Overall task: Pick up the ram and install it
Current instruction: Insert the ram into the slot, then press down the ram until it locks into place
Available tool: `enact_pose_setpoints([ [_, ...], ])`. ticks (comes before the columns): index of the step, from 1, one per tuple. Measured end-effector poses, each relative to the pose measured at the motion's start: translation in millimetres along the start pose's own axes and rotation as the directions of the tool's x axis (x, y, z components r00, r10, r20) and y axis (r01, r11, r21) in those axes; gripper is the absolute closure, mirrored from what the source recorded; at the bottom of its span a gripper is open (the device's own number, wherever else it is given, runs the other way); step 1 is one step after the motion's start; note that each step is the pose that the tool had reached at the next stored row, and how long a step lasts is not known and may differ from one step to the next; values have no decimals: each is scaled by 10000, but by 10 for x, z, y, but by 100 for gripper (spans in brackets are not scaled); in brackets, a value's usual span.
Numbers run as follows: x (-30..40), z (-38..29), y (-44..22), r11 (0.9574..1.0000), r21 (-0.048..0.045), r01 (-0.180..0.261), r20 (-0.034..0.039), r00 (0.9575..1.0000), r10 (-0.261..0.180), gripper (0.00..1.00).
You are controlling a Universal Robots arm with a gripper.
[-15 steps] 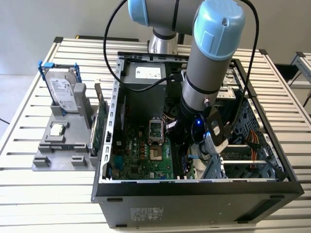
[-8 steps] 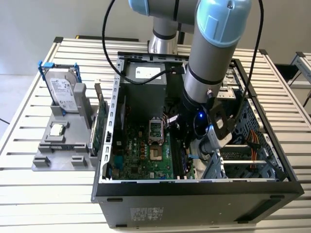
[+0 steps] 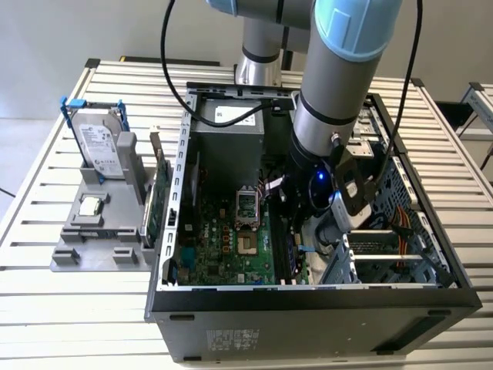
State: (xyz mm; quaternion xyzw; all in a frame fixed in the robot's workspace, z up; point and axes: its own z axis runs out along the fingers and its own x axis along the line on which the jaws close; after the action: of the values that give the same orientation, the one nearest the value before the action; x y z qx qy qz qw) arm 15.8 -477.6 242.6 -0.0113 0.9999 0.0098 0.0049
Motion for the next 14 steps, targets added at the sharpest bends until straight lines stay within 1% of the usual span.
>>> enact_pose_setpoints([
  [4, 0, -1, 0, 10000, 23, -1, -1, 10000, 1, 0],
  [5, 0, -1, 0, 10000, 28, -1, -1, 10000, 1, 100],
  [14, 0, -2, 0, 10000, 72, 0, -2, 10000, 0, 100],
])
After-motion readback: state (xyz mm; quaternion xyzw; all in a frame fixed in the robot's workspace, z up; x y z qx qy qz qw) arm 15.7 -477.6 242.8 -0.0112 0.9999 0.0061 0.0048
